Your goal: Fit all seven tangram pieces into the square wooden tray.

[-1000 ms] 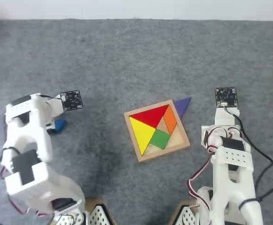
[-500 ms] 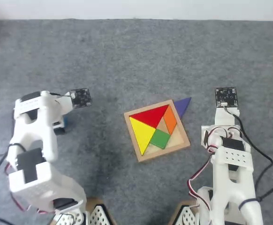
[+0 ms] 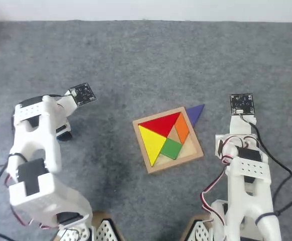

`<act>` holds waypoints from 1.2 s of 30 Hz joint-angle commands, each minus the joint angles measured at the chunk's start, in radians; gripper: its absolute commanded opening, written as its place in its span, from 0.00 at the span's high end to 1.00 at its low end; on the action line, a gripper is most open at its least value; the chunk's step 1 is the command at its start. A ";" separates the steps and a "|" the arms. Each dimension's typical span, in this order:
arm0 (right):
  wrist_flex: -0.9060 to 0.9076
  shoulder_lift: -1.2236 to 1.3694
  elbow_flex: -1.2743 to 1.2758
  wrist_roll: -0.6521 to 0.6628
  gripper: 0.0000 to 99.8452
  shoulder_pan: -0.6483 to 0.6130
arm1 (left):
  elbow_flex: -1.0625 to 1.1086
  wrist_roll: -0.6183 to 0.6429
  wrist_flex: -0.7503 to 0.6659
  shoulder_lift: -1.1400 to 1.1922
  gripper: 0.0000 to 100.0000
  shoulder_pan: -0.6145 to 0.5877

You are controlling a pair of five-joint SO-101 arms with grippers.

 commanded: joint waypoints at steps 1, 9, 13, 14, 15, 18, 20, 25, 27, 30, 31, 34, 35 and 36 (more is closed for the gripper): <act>-0.016 -0.027 -0.021 -0.002 0.69 -0.008 | -0.035 -0.021 0.011 -0.011 0.76 -0.011; -0.016 -0.027 -0.021 -0.002 0.69 -0.008 | -0.021 -0.025 0.009 0.037 0.76 -0.018; -0.018 -0.027 -0.021 -0.002 0.69 -0.008 | -0.059 -0.023 0.009 0.095 0.76 -0.023; -0.018 -0.027 -0.021 -0.002 0.69 -0.008 | -0.070 -0.023 0.009 0.101 0.76 -0.028; -0.018 -0.027 -0.021 -0.002 0.69 -0.008 | -0.081 -0.023 0.011 0.106 0.76 -0.034; -0.018 -0.027 -0.021 -0.002 0.69 -0.008 | -0.096 -0.025 0.018 0.101 0.76 -0.041; -0.019 -0.027 -0.021 -0.002 0.69 -0.008 | -0.096 -0.028 0.064 0.080 0.76 -0.048; -0.019 -0.027 -0.021 -0.002 0.69 -0.008 | -0.094 -0.060 0.212 0.002 0.76 -0.049; -0.019 -0.027 -0.021 -0.002 0.69 -0.008 | -0.091 -0.060 0.203 -0.009 0.76 -0.054; -0.019 -0.027 -0.021 -0.002 0.69 -0.008 | -0.090 -0.057 0.175 0.006 0.76 -0.054; -0.018 -0.027 -0.021 -0.002 0.69 -0.008 | -0.090 -0.057 0.167 0.018 0.76 -0.054; -0.018 -0.027 -0.021 -0.002 0.69 -0.008 | -0.094 -0.057 0.117 0.055 0.76 -0.054; -0.018 -0.027 -0.021 -0.002 0.69 -0.008 | -0.094 -0.057 0.097 0.066 0.76 -0.054; -0.018 -0.027 -0.021 -0.002 0.69 -0.008 | -0.094 -0.057 0.081 0.078 0.76 -0.054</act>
